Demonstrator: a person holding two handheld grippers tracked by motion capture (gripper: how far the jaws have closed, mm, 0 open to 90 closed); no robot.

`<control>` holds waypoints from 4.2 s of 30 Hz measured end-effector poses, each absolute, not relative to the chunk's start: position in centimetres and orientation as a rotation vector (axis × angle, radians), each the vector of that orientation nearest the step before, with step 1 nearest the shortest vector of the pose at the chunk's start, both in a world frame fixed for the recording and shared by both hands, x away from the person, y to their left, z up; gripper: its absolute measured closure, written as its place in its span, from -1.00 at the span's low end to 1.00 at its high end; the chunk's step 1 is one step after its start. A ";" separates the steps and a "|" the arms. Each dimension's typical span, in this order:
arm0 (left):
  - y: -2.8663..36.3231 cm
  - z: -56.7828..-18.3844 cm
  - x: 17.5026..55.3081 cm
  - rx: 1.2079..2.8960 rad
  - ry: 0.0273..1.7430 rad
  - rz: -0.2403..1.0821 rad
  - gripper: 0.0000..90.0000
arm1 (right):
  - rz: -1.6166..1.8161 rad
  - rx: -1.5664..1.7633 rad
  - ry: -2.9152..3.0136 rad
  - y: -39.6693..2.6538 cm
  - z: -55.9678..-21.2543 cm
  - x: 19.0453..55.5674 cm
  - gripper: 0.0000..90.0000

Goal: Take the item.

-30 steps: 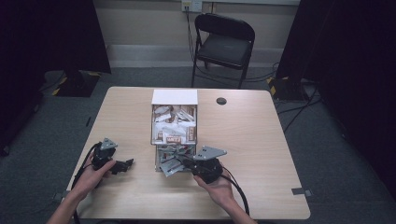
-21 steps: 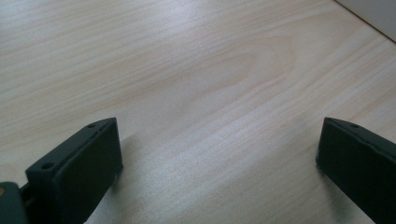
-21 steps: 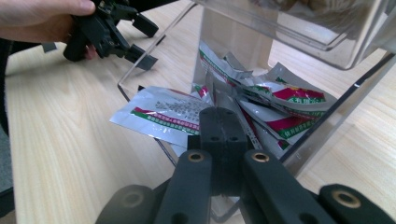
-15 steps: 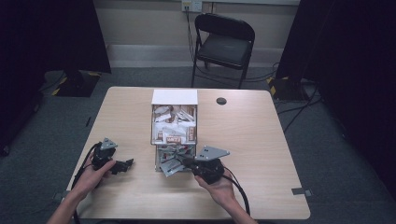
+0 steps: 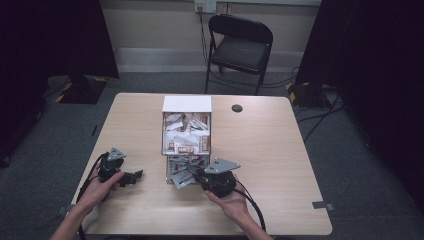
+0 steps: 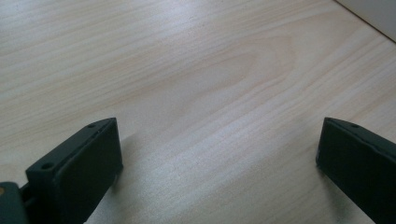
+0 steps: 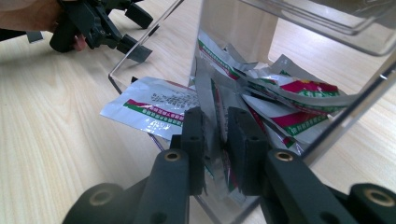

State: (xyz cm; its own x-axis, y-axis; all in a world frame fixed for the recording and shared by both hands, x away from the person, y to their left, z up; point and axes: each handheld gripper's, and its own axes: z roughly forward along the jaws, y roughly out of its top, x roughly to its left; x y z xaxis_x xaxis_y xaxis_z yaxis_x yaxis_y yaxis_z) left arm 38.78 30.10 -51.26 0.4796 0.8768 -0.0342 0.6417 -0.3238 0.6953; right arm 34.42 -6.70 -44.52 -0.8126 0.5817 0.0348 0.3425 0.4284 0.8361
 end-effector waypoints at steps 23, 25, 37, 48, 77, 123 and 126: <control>30.1 -51.3 38.8 2.076 1.250 0.465 -1.00 | 1.312 0.805 2.406 -7.2 -43.8 34.7 1.00; 30.1 -51.3 38.8 2.076 1.250 0.465 -1.00 | 1.323 0.793 2.399 -7.3 -43.6 34.5 1.00; 30.1 -51.3 38.8 2.076 1.250 0.465 -1.00 | 1.392 0.783 2.356 -8.3 -42.1 33.7 1.00; 30.1 -51.3 38.8 2.075 1.250 0.465 -1.00 | 1.430 0.767 2.338 -9.1 -41.1 33.3 1.00; 30.1 -51.3 38.8 2.075 1.250 0.465 -1.00 | 1.499 0.772 2.318 -10.1 -39.6 32.2 1.00; 30.1 -51.3 38.8 2.076 1.250 0.465 -1.00 | 1.492 0.905 2.191 -15.8 -38.8 31.9 1.00; 30.1 -51.3 38.8 2.076 1.250 0.465 -1.00 | 1.487 0.905 2.181 -16.1 -38.6 32.1 1.00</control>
State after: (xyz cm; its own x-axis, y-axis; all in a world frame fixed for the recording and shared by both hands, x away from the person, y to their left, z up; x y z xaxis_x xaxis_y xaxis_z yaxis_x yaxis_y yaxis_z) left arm 38.78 30.10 -51.26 0.4796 0.8768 -0.0341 0.6416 -0.3238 0.6954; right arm 32.09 -16.09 -38.56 -0.7352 0.6746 0.0663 0.3083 0.2457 0.9190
